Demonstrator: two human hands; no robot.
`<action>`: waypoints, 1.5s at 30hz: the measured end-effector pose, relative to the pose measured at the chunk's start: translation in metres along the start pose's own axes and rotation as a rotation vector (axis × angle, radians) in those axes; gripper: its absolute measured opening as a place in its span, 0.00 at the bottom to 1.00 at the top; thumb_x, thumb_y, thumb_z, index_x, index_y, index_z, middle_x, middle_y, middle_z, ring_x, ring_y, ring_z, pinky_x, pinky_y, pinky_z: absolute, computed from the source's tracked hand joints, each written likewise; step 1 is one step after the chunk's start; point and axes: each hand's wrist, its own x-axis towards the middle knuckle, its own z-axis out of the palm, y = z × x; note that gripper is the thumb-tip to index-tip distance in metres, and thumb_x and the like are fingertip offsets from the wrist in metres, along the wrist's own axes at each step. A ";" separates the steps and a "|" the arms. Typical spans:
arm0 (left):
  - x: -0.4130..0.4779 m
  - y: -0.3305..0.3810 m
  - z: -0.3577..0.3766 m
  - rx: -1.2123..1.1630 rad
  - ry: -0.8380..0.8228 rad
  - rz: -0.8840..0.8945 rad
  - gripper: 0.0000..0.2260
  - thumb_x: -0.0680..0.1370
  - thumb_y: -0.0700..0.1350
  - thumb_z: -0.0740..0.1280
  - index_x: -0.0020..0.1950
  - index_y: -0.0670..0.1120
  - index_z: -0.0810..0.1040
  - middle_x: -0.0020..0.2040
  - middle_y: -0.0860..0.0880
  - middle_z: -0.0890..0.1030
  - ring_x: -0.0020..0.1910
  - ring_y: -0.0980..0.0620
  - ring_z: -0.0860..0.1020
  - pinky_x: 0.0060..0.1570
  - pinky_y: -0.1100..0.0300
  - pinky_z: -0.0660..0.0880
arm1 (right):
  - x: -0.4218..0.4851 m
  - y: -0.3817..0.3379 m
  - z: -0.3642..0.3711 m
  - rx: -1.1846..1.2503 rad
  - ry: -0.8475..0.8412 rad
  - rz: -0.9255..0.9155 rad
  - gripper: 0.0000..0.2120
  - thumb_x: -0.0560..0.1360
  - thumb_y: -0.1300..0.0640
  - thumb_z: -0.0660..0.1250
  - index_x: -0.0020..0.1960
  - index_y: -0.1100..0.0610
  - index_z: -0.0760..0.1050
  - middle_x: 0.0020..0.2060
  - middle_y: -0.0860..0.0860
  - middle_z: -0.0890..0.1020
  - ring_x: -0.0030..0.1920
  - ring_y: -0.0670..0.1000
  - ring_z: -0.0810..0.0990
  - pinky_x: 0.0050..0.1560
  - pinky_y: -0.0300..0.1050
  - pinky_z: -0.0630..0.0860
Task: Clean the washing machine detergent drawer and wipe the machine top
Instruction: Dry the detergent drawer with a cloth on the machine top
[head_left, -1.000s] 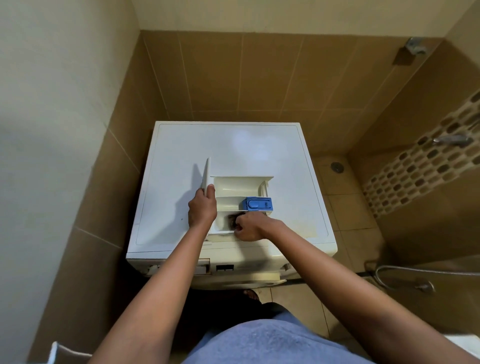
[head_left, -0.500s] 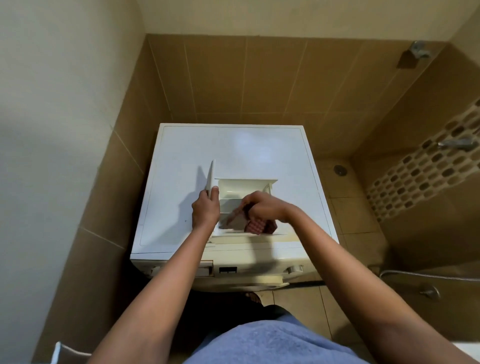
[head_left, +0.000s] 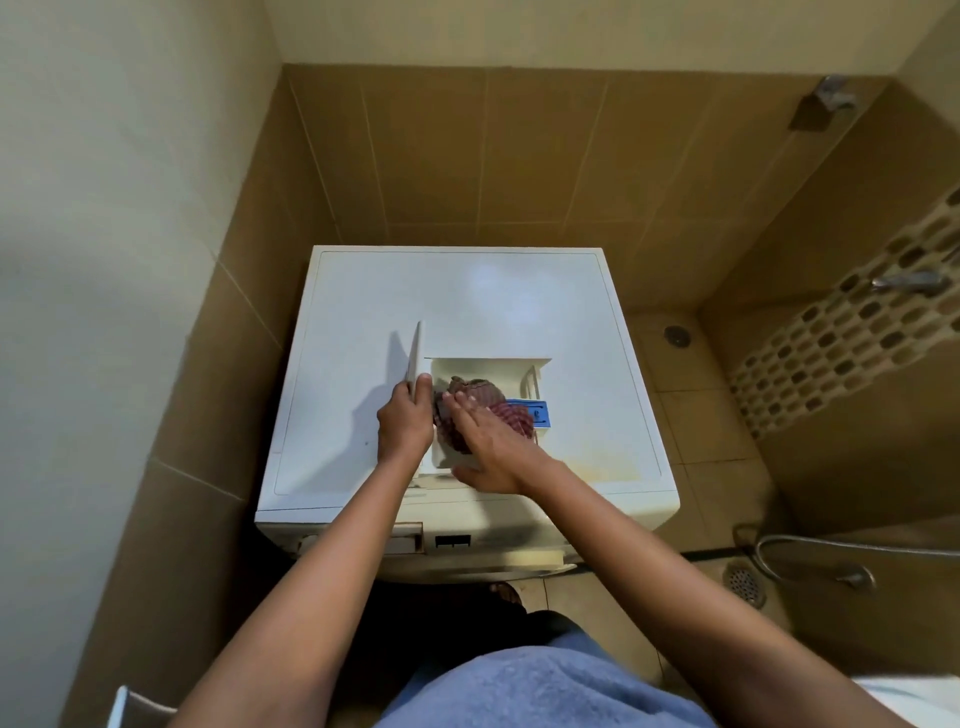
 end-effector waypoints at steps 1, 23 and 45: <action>0.000 0.000 0.000 -0.002 0.000 0.002 0.23 0.82 0.60 0.52 0.57 0.42 0.75 0.52 0.43 0.78 0.52 0.41 0.75 0.47 0.54 0.69 | -0.002 0.003 0.003 -0.006 0.048 0.007 0.43 0.74 0.49 0.68 0.78 0.59 0.45 0.76 0.59 0.53 0.75 0.57 0.55 0.73 0.48 0.56; -0.003 0.005 0.001 0.042 0.004 -0.024 0.21 0.82 0.59 0.52 0.56 0.43 0.74 0.51 0.43 0.79 0.50 0.42 0.75 0.45 0.55 0.66 | 0.046 -0.017 -0.012 -0.385 -0.015 0.164 0.13 0.76 0.63 0.60 0.58 0.59 0.74 0.53 0.56 0.80 0.52 0.58 0.79 0.40 0.47 0.68; -0.005 0.004 -0.001 0.053 0.005 -0.012 0.23 0.82 0.60 0.51 0.56 0.43 0.73 0.52 0.41 0.79 0.51 0.39 0.76 0.45 0.54 0.68 | 0.013 0.005 -0.035 0.380 0.247 0.172 0.06 0.69 0.66 0.65 0.43 0.56 0.73 0.37 0.50 0.77 0.38 0.49 0.74 0.40 0.40 0.70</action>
